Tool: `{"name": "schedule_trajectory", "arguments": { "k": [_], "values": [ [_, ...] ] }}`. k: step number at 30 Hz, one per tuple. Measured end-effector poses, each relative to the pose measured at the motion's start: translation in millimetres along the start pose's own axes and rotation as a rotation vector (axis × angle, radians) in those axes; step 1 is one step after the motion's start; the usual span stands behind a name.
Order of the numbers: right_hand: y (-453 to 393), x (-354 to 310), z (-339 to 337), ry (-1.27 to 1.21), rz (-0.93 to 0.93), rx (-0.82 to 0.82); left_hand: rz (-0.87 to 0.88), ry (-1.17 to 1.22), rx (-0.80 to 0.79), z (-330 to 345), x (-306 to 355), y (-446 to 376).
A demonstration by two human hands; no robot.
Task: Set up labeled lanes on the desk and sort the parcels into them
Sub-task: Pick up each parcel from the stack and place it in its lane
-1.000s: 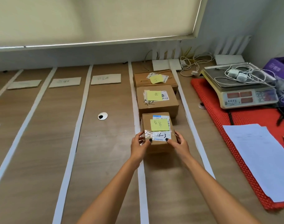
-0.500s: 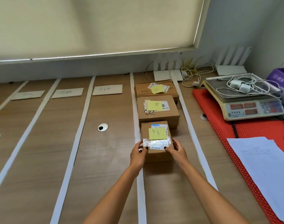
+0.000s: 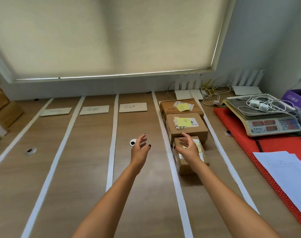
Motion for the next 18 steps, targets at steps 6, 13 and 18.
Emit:
{"name": "schedule_trajectory", "arguments": {
  "k": [6, 13, 18],
  "values": [
    [63, -55, 103, -0.053, -0.055, -0.098, 0.085, 0.001, -0.011, -113, 22, 33],
    [111, -87, 204, -0.061, -0.104, -0.202, 0.104, -0.087, 0.0, -216, 23, 50],
    [114, -112, 255, -0.01, -0.189, -0.264, 0.106, -0.107, 0.045, -270, 25, 48]
  ]
}}
Point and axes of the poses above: each hand's wrist, its own y-axis away from the middle knuckle, its own z-axis out of the palm, x = y × z, the point moved 4 cm from there along -y, towards the middle knuckle, and after that the axes turned 3 degrees about z, right-handed, at the moved point
